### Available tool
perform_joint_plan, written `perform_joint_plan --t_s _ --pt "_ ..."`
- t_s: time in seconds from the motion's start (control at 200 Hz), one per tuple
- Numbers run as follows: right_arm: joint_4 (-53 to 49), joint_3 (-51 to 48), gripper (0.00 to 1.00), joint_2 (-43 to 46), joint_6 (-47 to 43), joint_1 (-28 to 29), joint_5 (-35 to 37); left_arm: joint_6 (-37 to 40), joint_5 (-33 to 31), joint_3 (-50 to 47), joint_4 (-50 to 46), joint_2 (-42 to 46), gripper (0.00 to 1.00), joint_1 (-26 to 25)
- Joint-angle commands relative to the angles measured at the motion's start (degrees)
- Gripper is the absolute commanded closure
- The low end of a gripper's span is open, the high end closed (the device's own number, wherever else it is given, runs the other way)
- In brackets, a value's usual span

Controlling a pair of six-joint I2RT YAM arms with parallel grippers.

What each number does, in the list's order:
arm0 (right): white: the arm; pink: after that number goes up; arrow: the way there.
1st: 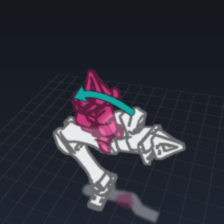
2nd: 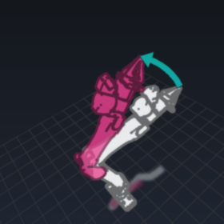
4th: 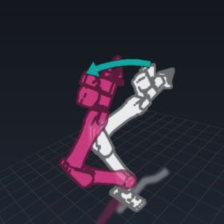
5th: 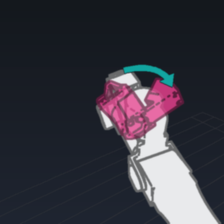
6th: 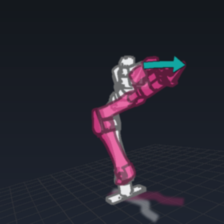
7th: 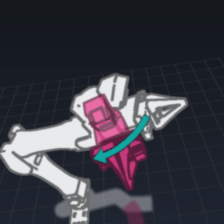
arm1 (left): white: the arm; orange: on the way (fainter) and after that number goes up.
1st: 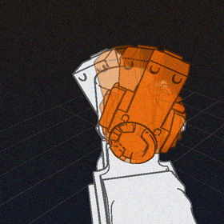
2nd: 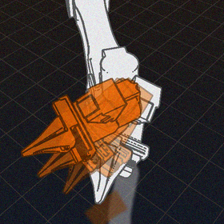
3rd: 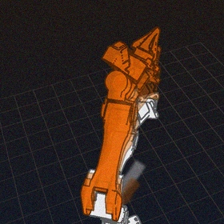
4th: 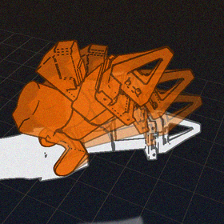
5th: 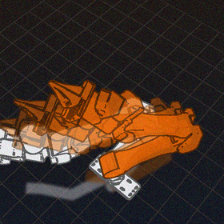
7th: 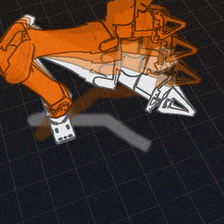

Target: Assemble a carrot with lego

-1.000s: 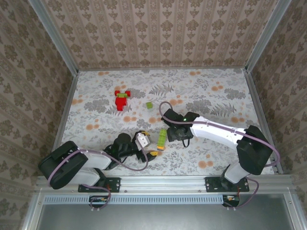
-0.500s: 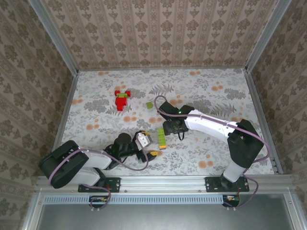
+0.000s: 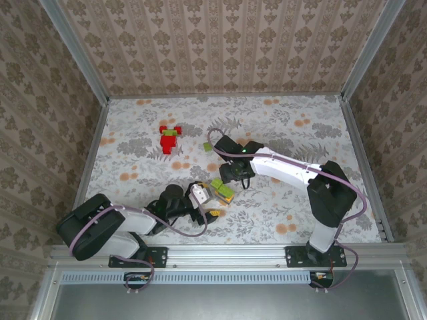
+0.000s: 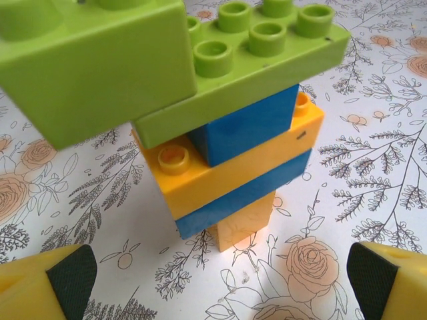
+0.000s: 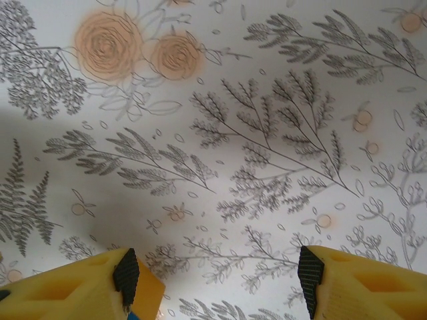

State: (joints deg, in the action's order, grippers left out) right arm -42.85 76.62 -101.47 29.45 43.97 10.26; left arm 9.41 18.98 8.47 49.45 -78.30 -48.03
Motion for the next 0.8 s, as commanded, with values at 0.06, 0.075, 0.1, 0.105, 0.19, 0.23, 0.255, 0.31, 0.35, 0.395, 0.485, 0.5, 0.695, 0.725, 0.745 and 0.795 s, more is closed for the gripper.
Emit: perform_joint_plan --t_s 0.06,0.075,0.1,0.105,0.19,0.23,0.255,0.31,0.35,0.395,0.485,0.5,0.695,0.725,0.745,0.795 --pt "0.67 4.06 0.32 -3.58 -4.75 -0.31 -2.14 -0.18 -0.15 1.5 0.47 -0.79 0.0 -0.06" --pt "0.74 4.22 0.32 -3.85 -4.95 -0.29 -2.24 -0.15 -0.17 1.53 0.42 -0.88 0.0 -0.08" --pt "0.77 4.58 0.32 -4.21 -5.29 -0.29 -2.49 -0.14 -0.09 1.68 0.37 -1.02 0.0 -0.08" --pt "0.81 4.63 0.32 -4.28 -5.33 -0.33 -2.55 -0.11 -0.09 1.7 0.42 -1.04 0.0 -0.11" --pt "0.88 5.78 0.32 -5.31 -6.27 -0.36 -3.78 -0.03 0.0 1.78 0.3 -1.24 0.0 -0.02" --pt "0.77 6.21 0.31 -5.63 -6.64 -0.34 -3.87 -0.09 0.0 1.81 0.36 -1.24 0.0 0.03" --pt "0.56 6.54 0.31 -5.73 -6.68 -0.33 -3.31 -0.01 -0.04 1.81 0.35 -1.24 0.0 0.0" --pt "0.13 7.34 0.31 -5.84 -6.68 -0.46 -1.52 -0.18 -0.16 1.81 0.39 -1.24 0.0 0.0" --pt "0.1 8.07 0.3 -5.84 -6.69 -0.91 -0.76 -0.17 -0.27 1.76 0.38 -1.24 0.0 -0.01" --pt "0.35 9.3 0.29 -6.26 -6.91 -1.63 -0.22 -0.14 -0.35 1.73 0.4 -1.15 0.0 0.06" --pt "-0.59 14.05 0.28 -8.39 -7.88 -3.35 1.02 -0.4 -0.61 1.51 0.46 -0.63 0.0 0.11" --pt "-0.7 15.22 0.28 -9.0 -8.31 -3.63 0.98 -0.51 -0.6 1.39 0.47 -0.48 0.0 0.14" --pt "-7.86 37.68 0.25 -23.81 -12.1 -7.45 -4.33 -1.43 -0.49 1.19 -1.37 2.09 0.0 0.45" --pt "-9.45 41.46 0.25 -26.7 -12.56 -8.02 -5.66 -1.45 -0.53 1.26 -1.77 2.42 0.0 0.39" --pt "-10.43 44.07 0.25 -28.55 -12.64 -8.4 -6.69 -1.53 -0.61 1.26 -1.96 2.58 0.0 0.44" --pt "-12.54 50.25 0.24 -32.92 -13.03 -9.13 -9.18 -1.72 -0.62 1.28 -2.15 2.96 0.0 0.5"
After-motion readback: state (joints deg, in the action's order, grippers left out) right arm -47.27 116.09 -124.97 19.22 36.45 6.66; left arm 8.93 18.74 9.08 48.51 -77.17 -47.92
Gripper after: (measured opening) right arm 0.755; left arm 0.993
